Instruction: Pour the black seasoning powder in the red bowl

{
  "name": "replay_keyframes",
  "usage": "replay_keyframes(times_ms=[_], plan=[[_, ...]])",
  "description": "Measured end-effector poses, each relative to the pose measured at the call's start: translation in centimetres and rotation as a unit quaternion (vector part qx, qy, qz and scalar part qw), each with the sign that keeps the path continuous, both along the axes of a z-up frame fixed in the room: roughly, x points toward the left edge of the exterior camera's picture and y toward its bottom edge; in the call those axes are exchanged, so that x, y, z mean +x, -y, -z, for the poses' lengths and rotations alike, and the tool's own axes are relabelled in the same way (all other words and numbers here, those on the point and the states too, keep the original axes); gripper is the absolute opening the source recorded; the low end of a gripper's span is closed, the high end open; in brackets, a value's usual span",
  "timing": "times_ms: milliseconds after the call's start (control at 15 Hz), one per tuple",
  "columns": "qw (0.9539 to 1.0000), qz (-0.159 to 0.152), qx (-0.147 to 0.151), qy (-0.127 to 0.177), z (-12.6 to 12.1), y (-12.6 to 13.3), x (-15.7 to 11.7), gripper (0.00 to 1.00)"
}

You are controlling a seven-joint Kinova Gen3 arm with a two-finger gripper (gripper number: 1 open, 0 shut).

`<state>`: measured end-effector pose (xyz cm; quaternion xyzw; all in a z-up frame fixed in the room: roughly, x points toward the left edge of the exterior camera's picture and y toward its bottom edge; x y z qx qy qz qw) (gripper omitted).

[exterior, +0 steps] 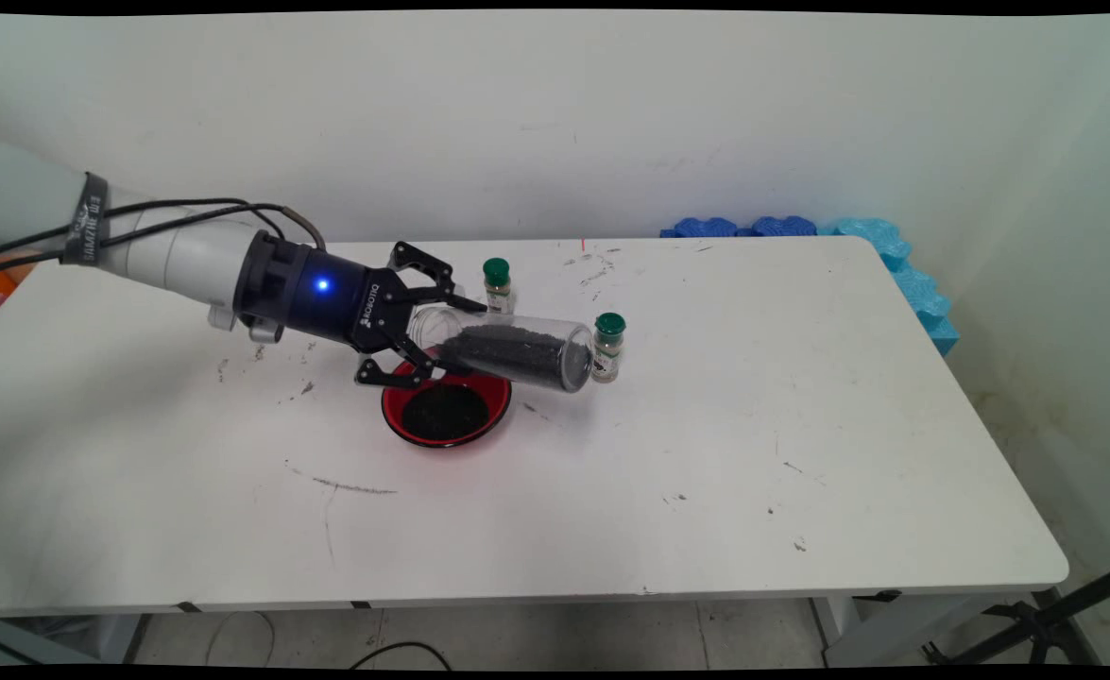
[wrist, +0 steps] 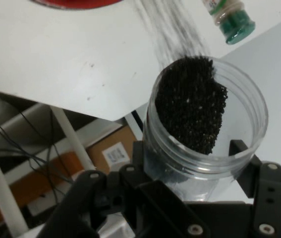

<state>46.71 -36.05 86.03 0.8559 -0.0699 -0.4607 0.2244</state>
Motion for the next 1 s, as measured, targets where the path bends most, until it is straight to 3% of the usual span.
replay_keyframes(times_ms=[400, 667, 867, 1000], plan=[[0.9959, 0.047, -0.067, 0.039, -0.3, 0.6, 0.2, 0.00], [0.9890, 0.077, -0.109, 0.062, -0.5, 1.2, 0.1, 0.00], [0.9790, 0.110, -0.151, 0.082, -0.9, 1.6, 0.0, 0.00], [0.9697, 0.132, -0.182, 0.096, -1.3, 2.0, 0.0, 0.00]])
